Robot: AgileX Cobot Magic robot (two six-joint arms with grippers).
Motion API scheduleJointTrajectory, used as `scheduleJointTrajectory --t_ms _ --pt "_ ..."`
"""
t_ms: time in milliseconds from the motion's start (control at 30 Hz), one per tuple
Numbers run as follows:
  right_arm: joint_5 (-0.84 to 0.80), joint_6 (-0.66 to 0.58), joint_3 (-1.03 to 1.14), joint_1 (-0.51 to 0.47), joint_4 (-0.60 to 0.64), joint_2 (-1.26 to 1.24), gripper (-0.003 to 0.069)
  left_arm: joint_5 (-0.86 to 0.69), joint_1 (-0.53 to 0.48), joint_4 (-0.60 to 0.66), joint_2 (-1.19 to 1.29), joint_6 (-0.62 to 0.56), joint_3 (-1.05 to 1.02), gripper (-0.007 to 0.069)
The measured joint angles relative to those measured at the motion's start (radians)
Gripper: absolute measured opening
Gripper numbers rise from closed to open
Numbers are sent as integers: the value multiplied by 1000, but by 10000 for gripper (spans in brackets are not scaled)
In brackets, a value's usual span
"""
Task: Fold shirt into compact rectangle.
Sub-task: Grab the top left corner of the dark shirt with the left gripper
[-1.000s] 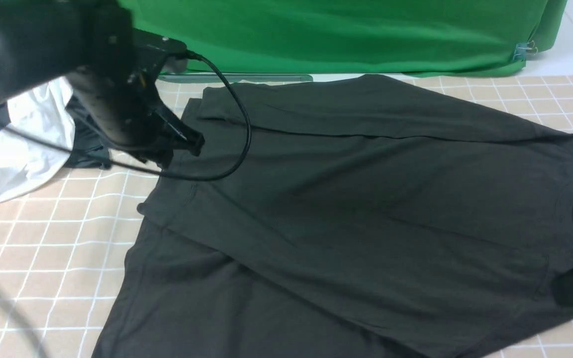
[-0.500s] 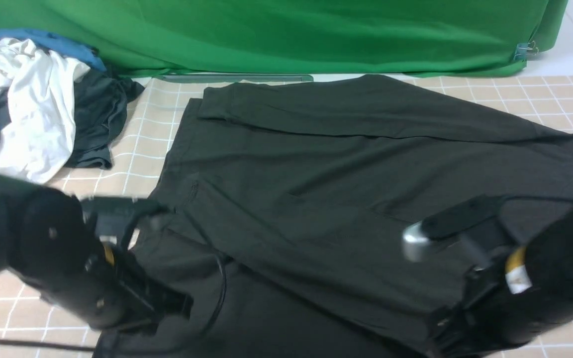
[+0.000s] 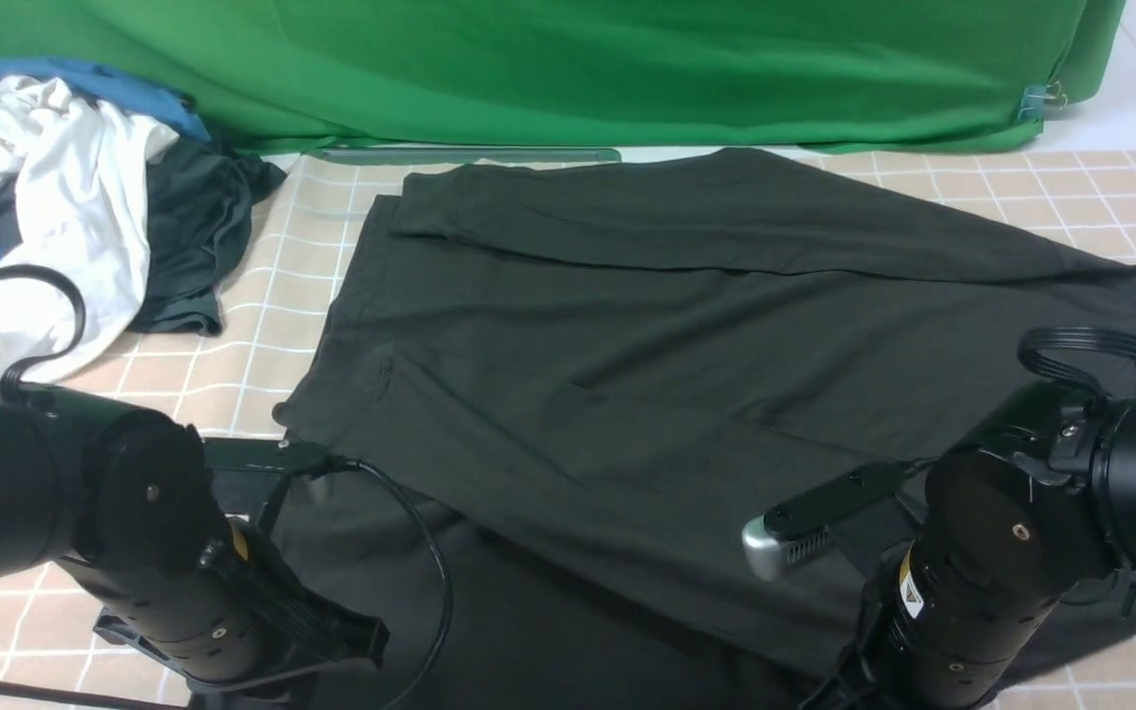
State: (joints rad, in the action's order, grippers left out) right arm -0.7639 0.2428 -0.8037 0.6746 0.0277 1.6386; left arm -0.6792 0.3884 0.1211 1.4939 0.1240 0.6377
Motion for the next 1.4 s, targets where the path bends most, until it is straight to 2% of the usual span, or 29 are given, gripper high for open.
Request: scheduleJointTrajectory --t_ms 33,67,367,500,567,633,667,700,800,867,933,1033,1067,1100,1133,1200,1333,1400 --pt "-12 0 -2 0 -1 -2 97 0 0 0 0 0 0 19" --pt "-29 4 -2 0 -1 -8 90 0 0 0 0 -1 0 19" --pt "-240 70 -2 0 9 -126 92 -16 0 13 0 -8 0 19" --pt "-299 72 -2 0 21 -131 135 -51 0 12 0 -19 4 19" --pt "-318 75 3 0 25 -131 188 -80 0 12 -5 -19 15 19" --pt "-342 75 13 0 28 -132 286 -113 0 12 -26 -19 44 19" --pt "-344 75 13 0 28 -133 295 -116 0 12 -31 -19 51 19" --pt "-363 75 13 0 28 -135 370 -135 0 12 -52 -19 86 19" --pt "-383 55 10 0 29 -136 447 -172 0 0 -77 9 191 19" --pt "-387 37 1 0 29 -140 454 -213 -6 -15 -76 32 283 19" --pt "-387 30 -7 0 29 -151 433 -232 -17 -23 -66 38 355 19" --pt "-348 13 -23 0 29 -234 218 -271 -101 -29 35 50 602 19" --pt "-344 13 -25 0 29 -248 202 -273 -106 -29 44 50 616 19" --pt "-310 13 -27 0 29 -304 100 -290 -148 -26 116 50 729 19" --pt "-294 13 -27 0 29 -339 67 -297 -166 -24 165 49 796 19" --pt "-277 13 -27 0 29 -390 41 -304 -199 -18 248 24 897 19" --pt "-271 13 -27 0 29 -464 38 -312 -219 -7 455 -28 1113 26" --pt "-271 13 -27 0 29 -472 38 -312 -219 -11 545 -38 1194 56"
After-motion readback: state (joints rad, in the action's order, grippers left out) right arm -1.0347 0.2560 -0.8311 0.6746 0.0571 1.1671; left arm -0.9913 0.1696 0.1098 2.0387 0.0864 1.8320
